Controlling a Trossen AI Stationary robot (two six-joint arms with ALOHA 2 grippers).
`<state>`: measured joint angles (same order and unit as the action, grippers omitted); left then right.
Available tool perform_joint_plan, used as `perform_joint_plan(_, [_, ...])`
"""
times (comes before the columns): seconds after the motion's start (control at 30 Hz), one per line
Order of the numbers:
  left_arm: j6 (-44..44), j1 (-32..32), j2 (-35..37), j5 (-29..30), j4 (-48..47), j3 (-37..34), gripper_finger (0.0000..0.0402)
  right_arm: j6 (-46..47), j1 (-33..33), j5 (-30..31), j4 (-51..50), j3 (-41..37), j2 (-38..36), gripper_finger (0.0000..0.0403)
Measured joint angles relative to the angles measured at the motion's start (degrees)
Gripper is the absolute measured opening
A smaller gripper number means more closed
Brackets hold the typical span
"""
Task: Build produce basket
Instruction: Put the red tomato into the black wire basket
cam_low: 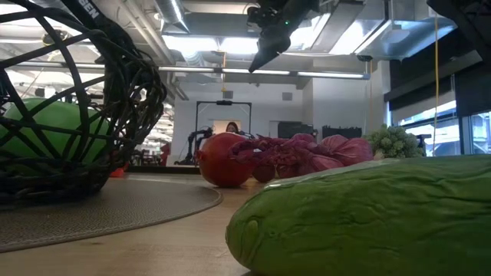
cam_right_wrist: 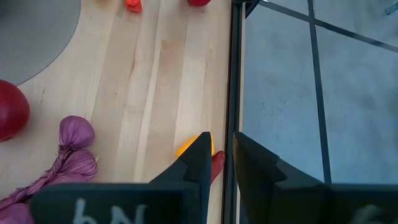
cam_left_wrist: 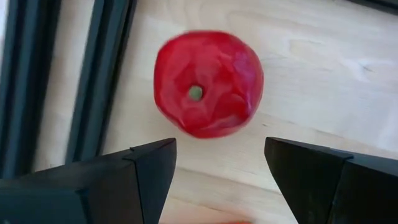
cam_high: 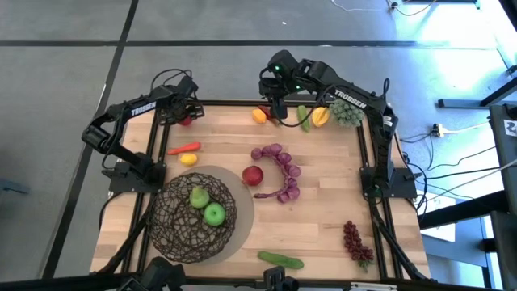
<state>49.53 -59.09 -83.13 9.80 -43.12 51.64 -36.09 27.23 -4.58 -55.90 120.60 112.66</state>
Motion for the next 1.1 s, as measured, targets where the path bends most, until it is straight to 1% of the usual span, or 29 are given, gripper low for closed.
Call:
perform_joint_plan(0.1, [9.52, -0.02, 0.0, -0.58, 0.23, 0.0, 0.024, 0.01, -0.01, 0.0, 0.0, 0.0, 0.0, 0.0065])
perform_joint_plan(0.13, [11.44, -0.04, 0.0, -0.36, 0.3, 0.0, 0.0246, 0.01, -0.01, 0.0, 0.0, 0.0, 0.0, 0.0065])
perform_joint_plan(0.2, [11.93, -0.04, -0.07, -0.03, 0.54, 0.0, 0.0264, 0.01, 0.01, 0.0, 0.0, 0.0, 0.0, 0.0065])
perform_joint_plan(0.27, [11.57, -0.04, -0.15, 0.52, 1.11, 0.0, 0.0291, 0.01, -0.01, 0.0, 0.0, 0.0, 0.0, 0.0065])
perform_joint_plan(0.43, [11.66, -0.04, -0.2, 4.36, 2.48, 0.0, 0.0359, 0.01, 0.01, 0.0, 0.0, 0.0, 0.0, 0.0065])
perform_joint_plan(0.57, [13.77, -0.04, -1.87, 5.35, 2.64, 0.0, 0.0389, 0.01, -0.01, 0.0, -0.02, 0.02, 0.0, 0.0065])
perform_joint_plan(0.67, [14.7, -0.05, -2.05, 5.52, 4.11, 0.02, 0.0398, 0.01, 0.01, 0.0, 0.0, 0.02, 0.0, 0.0065])
perform_joint_plan(0.8, [14.8, -0.27, -2.52, 7.69, 3.3, -0.24, 0.0399, 0.01, -0.01, 0.0, 0.0, 0.02, 0.0, 0.0065])
perform_joint_plan(0.9, [14.85, -0.32, -3.1, 5.75, 2.43, -0.5, 0.04, 0.01, -0.01, 0.0, 0.0, 0.04, 0.0, 0.0065])
perform_joint_plan(0.97, [14.69, -0.37, -3.13, 5.52, 2.58, -0.48, 0.04, 0.01, -0.01, 0.0, 0.0, 0.04, 0.0, 0.0065])
perform_joint_plan(1.1, [14.47, -0.39, -3.13, 7.93, 2.56, -0.5, 0.04, 0.01, -0.01, 0.0, 0.0, 0.04, 0.0, 0.0065])
